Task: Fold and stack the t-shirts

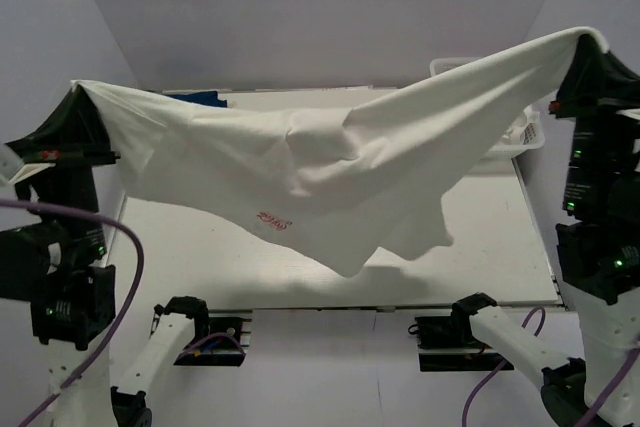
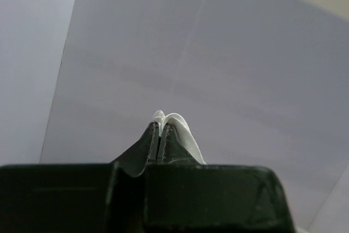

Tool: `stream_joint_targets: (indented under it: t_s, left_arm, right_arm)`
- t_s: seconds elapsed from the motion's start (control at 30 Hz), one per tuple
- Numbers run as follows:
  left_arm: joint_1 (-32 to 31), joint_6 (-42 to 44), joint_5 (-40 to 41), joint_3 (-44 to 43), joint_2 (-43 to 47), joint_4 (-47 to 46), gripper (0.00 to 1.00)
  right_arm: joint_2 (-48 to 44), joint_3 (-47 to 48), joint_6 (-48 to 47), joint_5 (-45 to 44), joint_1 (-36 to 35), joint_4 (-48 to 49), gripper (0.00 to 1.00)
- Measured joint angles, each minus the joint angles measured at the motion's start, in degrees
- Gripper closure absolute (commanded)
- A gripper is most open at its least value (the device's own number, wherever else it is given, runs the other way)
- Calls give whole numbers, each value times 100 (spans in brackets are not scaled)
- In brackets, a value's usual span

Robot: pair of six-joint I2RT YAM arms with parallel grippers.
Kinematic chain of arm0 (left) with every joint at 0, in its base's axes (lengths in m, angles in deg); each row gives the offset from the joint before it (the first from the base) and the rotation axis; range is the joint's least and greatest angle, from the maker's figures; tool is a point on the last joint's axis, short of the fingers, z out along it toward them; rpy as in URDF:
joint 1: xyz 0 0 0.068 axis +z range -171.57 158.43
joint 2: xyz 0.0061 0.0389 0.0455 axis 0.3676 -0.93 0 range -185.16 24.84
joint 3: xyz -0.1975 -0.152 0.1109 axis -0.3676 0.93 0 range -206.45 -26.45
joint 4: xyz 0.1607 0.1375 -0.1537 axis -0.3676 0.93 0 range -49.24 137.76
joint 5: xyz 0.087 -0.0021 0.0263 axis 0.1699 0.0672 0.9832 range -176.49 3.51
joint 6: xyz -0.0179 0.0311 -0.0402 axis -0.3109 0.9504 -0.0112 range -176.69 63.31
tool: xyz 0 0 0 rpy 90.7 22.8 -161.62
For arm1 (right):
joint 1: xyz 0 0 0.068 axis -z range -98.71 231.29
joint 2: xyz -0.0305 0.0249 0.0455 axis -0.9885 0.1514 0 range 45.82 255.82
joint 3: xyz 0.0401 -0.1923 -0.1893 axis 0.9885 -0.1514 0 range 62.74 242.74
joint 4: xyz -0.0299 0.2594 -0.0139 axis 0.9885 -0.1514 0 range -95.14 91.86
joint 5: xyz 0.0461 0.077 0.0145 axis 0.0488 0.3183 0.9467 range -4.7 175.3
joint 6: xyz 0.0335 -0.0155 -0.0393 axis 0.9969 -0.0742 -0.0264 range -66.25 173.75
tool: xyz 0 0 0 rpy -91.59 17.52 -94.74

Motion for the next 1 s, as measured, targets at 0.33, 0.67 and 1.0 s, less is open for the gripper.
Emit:
stream_joint_targets:
  t_s: [0.33,0.67,1.0]
  left_arm:
    - [42,-52,140,-553,33,42,100]
    - [61,-308,979,-31,-2900,-114,100]
    - [116,-717,221,-1193,-7517,1224,0]
  right_arm:
    - [168,640,-413,-146,0,289,100]
    - [2728,-872,144,-1290,155,446,100]
    - [5908,-813,1867,-1005,621,-2441,10]
